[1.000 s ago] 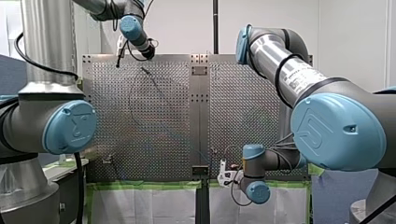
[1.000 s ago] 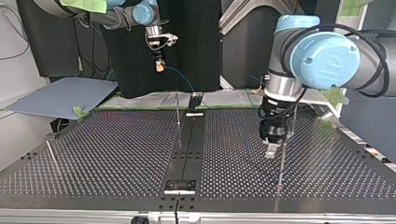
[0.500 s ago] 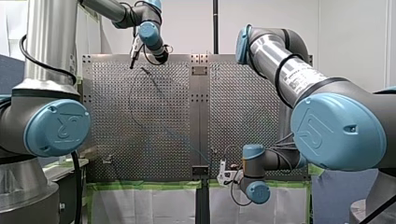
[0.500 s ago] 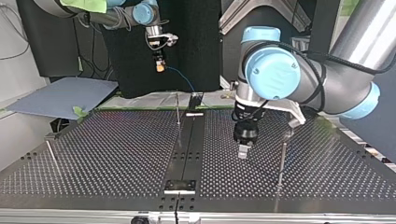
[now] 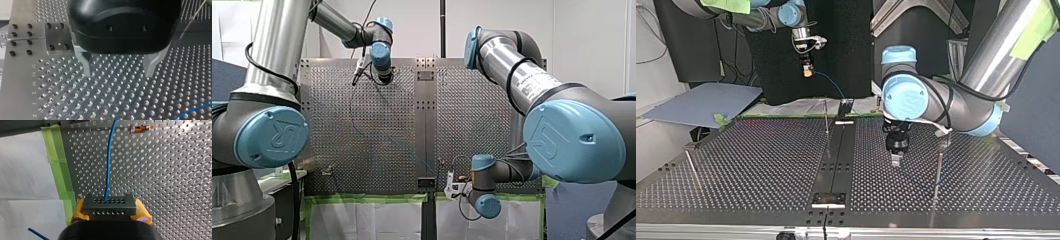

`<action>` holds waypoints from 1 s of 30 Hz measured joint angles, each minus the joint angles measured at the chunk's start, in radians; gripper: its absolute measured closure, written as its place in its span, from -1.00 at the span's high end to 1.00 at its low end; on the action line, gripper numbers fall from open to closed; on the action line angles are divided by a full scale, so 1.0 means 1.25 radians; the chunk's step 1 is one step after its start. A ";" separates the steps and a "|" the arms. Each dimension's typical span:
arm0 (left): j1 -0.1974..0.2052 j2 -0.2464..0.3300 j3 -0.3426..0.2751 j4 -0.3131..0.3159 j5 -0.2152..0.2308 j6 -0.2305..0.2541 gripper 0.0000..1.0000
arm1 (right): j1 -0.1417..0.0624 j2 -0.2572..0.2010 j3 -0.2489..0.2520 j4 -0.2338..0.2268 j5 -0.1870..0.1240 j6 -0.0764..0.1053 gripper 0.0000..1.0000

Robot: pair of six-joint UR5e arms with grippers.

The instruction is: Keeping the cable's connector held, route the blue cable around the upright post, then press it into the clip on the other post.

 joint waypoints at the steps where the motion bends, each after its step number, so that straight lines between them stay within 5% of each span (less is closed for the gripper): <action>1: 0.000 -0.001 0.000 0.005 -0.001 0.003 1.00 | 0.000 0.000 0.000 0.000 0.000 0.000 -1.00; 30: -0.001 -0.093 0.000 0.158 -0.077 0.066 1.00 | 0.000 0.000 0.000 -0.011 -0.005 0.002 -1.00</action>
